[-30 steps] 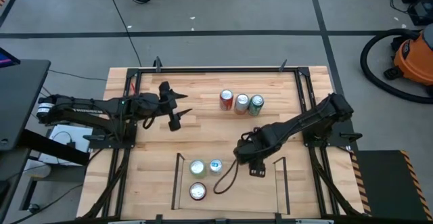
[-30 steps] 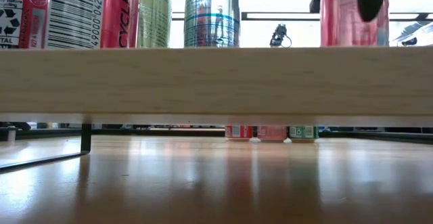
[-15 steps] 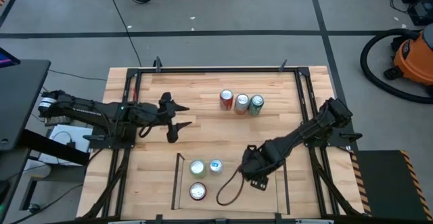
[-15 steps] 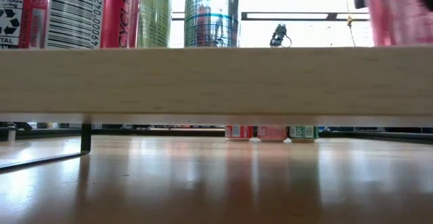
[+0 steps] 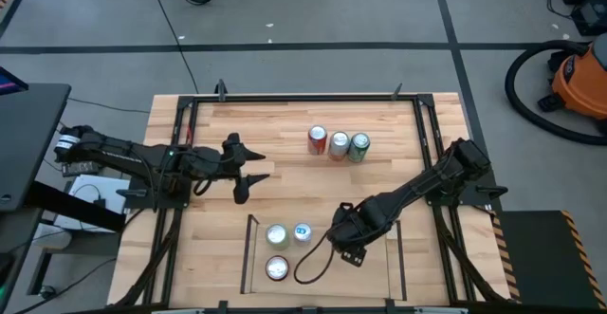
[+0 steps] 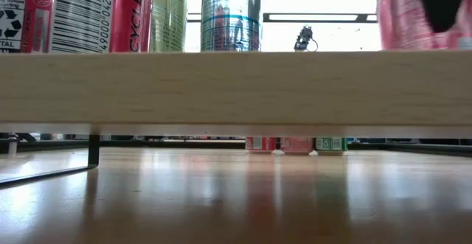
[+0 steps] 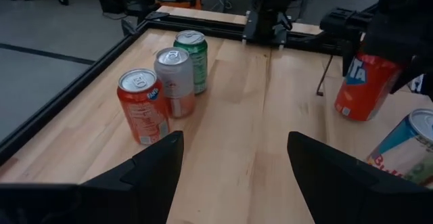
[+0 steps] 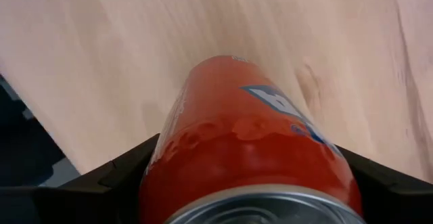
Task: Place canned beverage on shelf
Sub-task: Put the right orange soda can on the shelf
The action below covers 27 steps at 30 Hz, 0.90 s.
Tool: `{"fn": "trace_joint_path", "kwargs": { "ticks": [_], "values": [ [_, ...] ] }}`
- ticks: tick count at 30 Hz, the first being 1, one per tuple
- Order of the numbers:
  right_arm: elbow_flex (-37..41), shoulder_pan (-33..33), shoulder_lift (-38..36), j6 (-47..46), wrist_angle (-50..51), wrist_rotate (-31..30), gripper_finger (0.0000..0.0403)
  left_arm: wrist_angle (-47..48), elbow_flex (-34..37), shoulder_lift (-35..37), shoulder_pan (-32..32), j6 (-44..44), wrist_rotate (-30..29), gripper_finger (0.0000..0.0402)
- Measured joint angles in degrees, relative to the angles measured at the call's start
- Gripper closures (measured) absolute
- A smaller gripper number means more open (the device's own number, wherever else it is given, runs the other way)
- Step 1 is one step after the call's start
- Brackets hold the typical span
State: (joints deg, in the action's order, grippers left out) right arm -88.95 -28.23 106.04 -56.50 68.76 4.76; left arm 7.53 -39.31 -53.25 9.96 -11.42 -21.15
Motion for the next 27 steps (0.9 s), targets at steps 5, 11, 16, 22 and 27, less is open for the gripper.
{"fn": "trace_joint_path", "kwargs": {
  "ticks": [5, 11, 16, 22, 27],
  "values": [
    [-1.1, 1.3, -0.1, 2.7, -3.9, -2.6, 0.0076, 0.0, 0.0, 0.0, 0.0, 0.0, 0.0, 0.0127],
    [-1.2, 2.8, -0.2, 5.6, -7.5, -4.8, 0.0076, 0.0, 0.0, 0.0, 0.0, 0.0, 0.0, 0.0127],
    [-1.3, 3.6, -0.2, 7.7, -12.3, -5.6, 0.0076, 0.4, 0.0, 0.0, 0.0, 0.3, 0.0, 0.0127],
    [-1.3, 3.6, -0.2, 9.0, -11.3, -6.5, 0.0076, 1.2, 0.0, 0.0, 0.0, 0.6, 0.0, 0.0127],
    [-1.2, 2.8, -0.2, 11.8, -10.0, -6.8, 0.0076, 1.3, 0.0, 0.0, 0.0, 0.6, 0.0, 0.0127]
  ]
}}
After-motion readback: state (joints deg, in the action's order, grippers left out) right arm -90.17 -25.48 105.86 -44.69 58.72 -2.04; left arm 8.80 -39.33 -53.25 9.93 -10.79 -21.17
